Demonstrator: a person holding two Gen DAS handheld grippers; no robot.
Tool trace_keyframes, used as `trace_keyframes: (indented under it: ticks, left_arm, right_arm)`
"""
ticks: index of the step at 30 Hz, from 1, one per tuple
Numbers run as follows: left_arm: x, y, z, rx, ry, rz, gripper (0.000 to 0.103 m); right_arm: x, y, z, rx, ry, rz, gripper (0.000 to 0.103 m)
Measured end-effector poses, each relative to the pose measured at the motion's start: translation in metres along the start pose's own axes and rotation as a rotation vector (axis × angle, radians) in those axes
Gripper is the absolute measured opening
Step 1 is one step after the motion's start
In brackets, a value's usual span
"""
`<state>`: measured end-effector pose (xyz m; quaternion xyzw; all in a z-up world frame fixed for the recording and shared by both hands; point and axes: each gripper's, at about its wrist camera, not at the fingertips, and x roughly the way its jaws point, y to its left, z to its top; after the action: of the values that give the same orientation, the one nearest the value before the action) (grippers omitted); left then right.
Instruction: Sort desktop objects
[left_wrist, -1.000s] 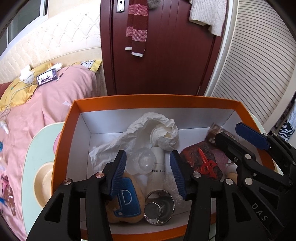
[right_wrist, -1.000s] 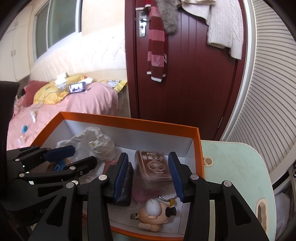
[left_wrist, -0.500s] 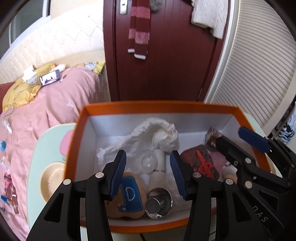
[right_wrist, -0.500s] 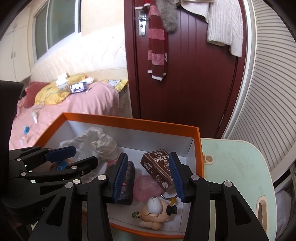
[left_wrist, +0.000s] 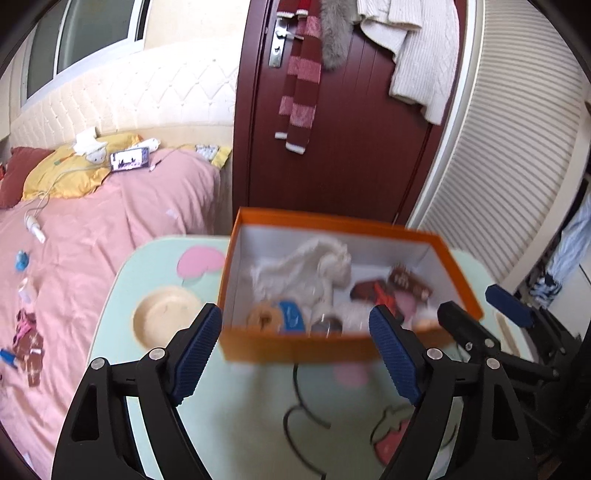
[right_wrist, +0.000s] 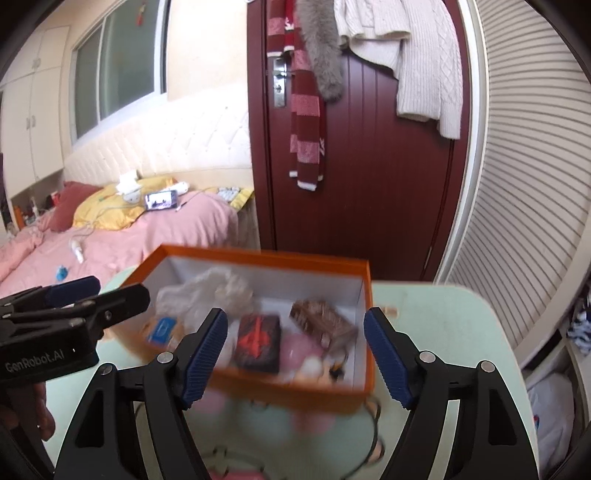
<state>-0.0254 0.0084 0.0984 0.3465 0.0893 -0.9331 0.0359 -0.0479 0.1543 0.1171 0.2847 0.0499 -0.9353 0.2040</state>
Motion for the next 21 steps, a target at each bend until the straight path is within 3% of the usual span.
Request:
trace_keyframes:
  ticks: [4, 10, 16, 20, 21]
  left_arm:
    - [0.008, -0.001, -0.016, 0.019, 0.031, 0.028, 0.082]
    - [0.021, -0.003, -0.041, 0.047, 0.077, 0.069, 0.083]
    - [0.033, -0.005, -0.066, 0.075, 0.123, 0.11, 0.086]
    - [0.036, 0.0, -0.07, 0.058, 0.132, 0.131, 0.094]
    - [0.037, 0.002, -0.07, 0.047, 0.135, 0.139, 0.102]
  right_arm:
    - [-0.003, 0.001, -0.025, 0.048, 0.079, -0.015, 0.083]
    - [0.011, 0.001, -0.054, 0.098, 0.209, -0.083, 0.084]
    - [0.027, 0.002, -0.067, 0.104, 0.259, -0.158, 0.091]
    - [0.034, -0.006, -0.068, 0.139, 0.271, -0.18, 0.102]
    - [0.035, -0.007, -0.068, 0.143, 0.273, -0.184, 0.102]
